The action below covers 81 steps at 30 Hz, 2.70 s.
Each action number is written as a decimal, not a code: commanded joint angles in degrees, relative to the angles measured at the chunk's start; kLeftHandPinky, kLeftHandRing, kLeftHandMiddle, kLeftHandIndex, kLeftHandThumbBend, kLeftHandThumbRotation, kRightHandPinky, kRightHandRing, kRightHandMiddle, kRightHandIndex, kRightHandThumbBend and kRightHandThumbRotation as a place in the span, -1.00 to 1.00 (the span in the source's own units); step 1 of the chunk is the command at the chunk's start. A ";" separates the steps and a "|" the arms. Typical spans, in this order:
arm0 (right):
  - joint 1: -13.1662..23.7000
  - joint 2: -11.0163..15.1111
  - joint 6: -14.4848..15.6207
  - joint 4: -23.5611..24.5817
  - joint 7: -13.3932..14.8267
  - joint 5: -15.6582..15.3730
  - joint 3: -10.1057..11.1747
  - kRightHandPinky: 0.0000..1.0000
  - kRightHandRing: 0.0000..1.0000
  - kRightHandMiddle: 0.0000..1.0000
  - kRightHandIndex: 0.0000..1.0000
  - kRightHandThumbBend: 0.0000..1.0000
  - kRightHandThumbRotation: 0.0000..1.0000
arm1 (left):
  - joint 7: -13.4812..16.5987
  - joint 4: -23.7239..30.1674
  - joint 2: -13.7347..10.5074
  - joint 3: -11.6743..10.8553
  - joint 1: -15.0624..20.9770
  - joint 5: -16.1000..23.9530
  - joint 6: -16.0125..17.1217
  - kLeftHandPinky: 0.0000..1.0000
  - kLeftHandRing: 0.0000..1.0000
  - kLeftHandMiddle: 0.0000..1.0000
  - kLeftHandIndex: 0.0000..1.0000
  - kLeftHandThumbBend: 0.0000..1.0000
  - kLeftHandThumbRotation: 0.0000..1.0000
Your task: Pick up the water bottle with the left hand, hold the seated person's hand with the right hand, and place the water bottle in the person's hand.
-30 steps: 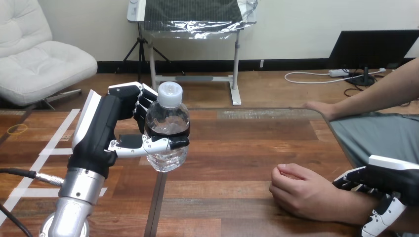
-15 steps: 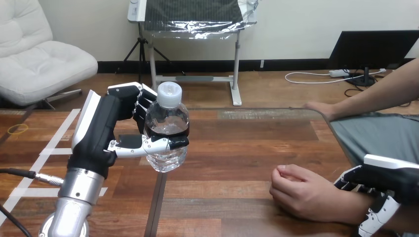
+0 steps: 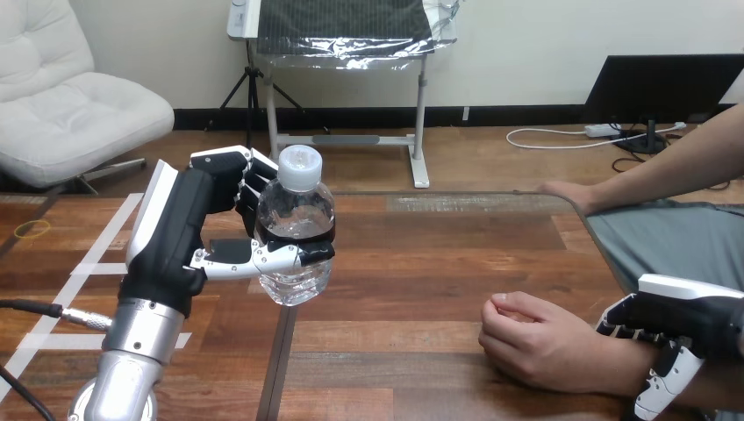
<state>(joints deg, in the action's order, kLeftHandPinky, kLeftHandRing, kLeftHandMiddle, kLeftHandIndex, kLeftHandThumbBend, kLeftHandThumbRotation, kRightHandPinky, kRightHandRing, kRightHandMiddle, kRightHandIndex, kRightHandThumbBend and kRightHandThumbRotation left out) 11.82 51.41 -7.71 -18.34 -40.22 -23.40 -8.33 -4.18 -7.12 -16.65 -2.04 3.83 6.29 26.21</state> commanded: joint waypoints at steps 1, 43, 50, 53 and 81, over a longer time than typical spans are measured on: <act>1.09 -2.92 -0.87 -3.77 1.61 -1.52 -2.92 0.08 0.17 0.28 0.30 0.88 -0.93 | 0.66 3.10 -0.08 -1.57 1.87 -0.48 0.06 -0.52 -0.41 -0.32 -0.26 0.43 -1.00; 5.34 -9.86 -9.99 -20.25 22.30 -3.51 -3.93 -0.41 -0.29 -0.12 -0.09 0.66 -0.81 | 0.92 3.80 0.16 -1.88 1.65 -0.43 -0.60 -0.52 -0.40 -0.32 -0.27 0.45 -1.00; 6.28 -10.94 -10.85 -22.44 23.08 -3.33 -4.15 -0.39 -0.27 -0.13 -0.11 0.66 -0.90 | 0.96 3.83 0.21 -1.93 1.63 -0.49 -0.77 -0.52 -0.40 -0.32 -0.27 0.45 -1.00; 6.66 -11.14 -11.08 -22.97 23.20 -3.67 -4.50 -0.39 -0.28 -0.14 -0.11 0.66 -0.92 | 0.93 3.79 0.20 -1.97 1.62 -0.57 -0.70 -0.52 -0.40 -0.32 -0.27 0.45 -1.00; 9.14 -12.40 -10.91 -27.67 20.09 -3.16 -5.56 -0.41 -0.30 -0.15 -0.11 0.69 -1.00 | 0.70 5.48 0.59 -2.68 0.78 -1.65 -2.80 -0.51 -0.39 -0.31 -0.27 0.43 -1.00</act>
<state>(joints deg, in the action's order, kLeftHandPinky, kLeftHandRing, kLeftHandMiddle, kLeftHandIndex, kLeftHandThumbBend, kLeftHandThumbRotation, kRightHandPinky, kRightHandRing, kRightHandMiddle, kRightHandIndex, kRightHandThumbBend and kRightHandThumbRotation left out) 21.13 43.16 -19.93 -43.20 -18.97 -27.25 -11.95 -4.14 -5.50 -16.64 -3.28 2.34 6.17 23.59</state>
